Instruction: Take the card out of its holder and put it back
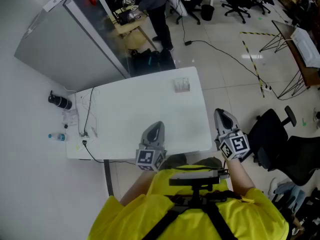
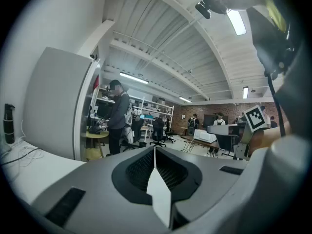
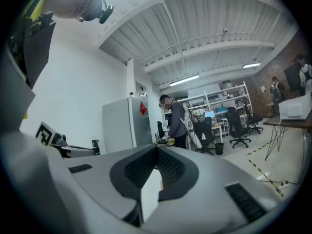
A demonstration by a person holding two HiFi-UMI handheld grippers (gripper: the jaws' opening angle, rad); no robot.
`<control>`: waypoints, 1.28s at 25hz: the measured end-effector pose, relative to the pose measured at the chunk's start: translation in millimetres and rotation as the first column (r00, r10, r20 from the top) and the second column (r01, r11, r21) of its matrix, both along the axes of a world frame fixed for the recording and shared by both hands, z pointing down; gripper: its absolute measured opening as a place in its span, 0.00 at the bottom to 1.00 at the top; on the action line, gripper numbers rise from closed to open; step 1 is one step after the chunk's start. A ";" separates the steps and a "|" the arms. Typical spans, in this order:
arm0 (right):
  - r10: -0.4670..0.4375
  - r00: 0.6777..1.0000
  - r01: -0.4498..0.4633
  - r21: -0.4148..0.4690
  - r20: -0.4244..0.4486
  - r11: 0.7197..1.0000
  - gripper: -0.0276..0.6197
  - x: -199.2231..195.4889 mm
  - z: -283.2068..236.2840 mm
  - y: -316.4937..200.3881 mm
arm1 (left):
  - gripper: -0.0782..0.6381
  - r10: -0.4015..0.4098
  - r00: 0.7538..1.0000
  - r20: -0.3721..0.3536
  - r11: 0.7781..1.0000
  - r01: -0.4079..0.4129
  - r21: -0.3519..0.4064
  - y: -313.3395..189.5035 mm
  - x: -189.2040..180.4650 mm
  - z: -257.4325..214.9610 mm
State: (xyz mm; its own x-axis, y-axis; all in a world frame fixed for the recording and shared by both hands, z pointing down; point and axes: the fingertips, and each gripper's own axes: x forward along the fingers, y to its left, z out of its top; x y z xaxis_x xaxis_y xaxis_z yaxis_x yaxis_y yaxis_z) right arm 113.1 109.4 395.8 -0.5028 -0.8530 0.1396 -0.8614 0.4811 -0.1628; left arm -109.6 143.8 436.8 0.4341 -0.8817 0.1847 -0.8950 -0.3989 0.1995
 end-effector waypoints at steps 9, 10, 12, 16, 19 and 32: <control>-0.080 0.996 0.081 -0.045 0.027 0.996 0.05 -11.9 22.1 -88.4 | 0.13 -0.026 1.000 0.000 0.999 0.026 -0.030 -85.6 1.2 11.8; -0.105 0.994 0.107 -0.054 0.027 0.993 0.05 -12.8 26.4 -94.0 | 0.13 -0.035 0.999 0.007 0.999 0.035 -0.034 -90.1 0.9 14.5; -0.157 0.987 0.159 -0.083 0.024 0.984 0.05 -13.8 36.1 -101.6 | 0.17 -0.035 0.999 0.015 0.998 0.036 -0.057 -97.0 2.2 21.5; -0.151 0.989 0.151 -0.108 0.006 0.983 0.05 -1.2 42.0 -112.8 | 0.26 0.026 0.998 0.059 0.998 -0.022 -0.065 -119.3 13.7 31.8; -0.150 0.989 0.150 -0.114 0.009 0.982 0.05 -7.0 46.7 -110.5 | 0.26 0.160 0.974 0.163 0.987 -0.153 -0.056 -154.0 21.6 51.2; -0.260 0.965 0.260 -0.286 0.037 0.922 0.05 -56.6 159.5 -82.0 | 0.24 0.690 0.701 0.184 0.724 -0.663 -0.190 -301.2 52.3 197.1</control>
State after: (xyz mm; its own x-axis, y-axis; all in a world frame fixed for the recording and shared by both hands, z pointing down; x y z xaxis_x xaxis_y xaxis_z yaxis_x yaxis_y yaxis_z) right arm 56.5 27.4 555.3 -0.7012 -0.6163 0.3585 -0.7126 0.6215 -0.3254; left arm -57.3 -157.4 633.8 0.8397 -0.3371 0.4258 -0.4154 -0.9037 0.1039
